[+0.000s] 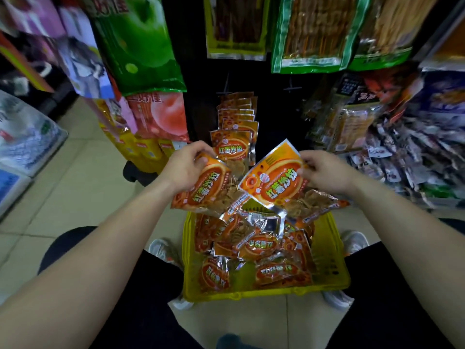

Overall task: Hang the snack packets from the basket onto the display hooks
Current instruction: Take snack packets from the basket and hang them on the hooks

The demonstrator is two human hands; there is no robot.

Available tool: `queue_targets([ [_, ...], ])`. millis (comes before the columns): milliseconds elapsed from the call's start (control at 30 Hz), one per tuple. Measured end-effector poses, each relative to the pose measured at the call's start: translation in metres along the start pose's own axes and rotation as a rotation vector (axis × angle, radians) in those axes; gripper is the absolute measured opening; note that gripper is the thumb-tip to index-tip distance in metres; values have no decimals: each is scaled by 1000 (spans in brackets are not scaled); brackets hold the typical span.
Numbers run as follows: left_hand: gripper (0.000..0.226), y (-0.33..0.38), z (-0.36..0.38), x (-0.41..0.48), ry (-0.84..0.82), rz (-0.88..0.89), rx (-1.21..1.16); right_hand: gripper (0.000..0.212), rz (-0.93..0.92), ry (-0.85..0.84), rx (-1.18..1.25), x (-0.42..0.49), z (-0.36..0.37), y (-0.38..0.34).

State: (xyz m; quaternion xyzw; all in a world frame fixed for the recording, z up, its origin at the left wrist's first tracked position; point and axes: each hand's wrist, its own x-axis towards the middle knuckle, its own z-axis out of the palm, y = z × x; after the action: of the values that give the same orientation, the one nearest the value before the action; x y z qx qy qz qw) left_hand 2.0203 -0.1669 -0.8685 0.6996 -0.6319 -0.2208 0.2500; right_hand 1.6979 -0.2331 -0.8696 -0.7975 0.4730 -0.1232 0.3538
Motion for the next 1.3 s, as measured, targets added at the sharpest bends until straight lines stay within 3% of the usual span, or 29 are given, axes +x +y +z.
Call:
queue_targets([
  [200, 27, 9, 19, 5, -49, 114, -37, 7, -59, -52, -50, 13, 15, 2],
  [367, 27, 34, 31, 14, -94, 159, -170, 6, -150, 25, -94, 26, 21, -5],
  [567, 17, 46, 30, 20, -105, 108, -357, 28, -139, 41, -24, 33, 30, -7],
  [733, 11, 49, 35, 22, -76, 33, -484, 15, -120, 96, 45, 35, 30, -7],
  [900, 22, 47, 34, 29, -47, -37, -507, 10, -69, 165, 90, 36, 24, -9],
  [1067, 17, 31, 32, 30, -238, -99, -388, 8, -27, 252, 159, 39, 21, 0],
  [1300, 21, 38, 34, 26, -25, -24, -361, 13, 65, 238, 170, 40, 20, 8],
])
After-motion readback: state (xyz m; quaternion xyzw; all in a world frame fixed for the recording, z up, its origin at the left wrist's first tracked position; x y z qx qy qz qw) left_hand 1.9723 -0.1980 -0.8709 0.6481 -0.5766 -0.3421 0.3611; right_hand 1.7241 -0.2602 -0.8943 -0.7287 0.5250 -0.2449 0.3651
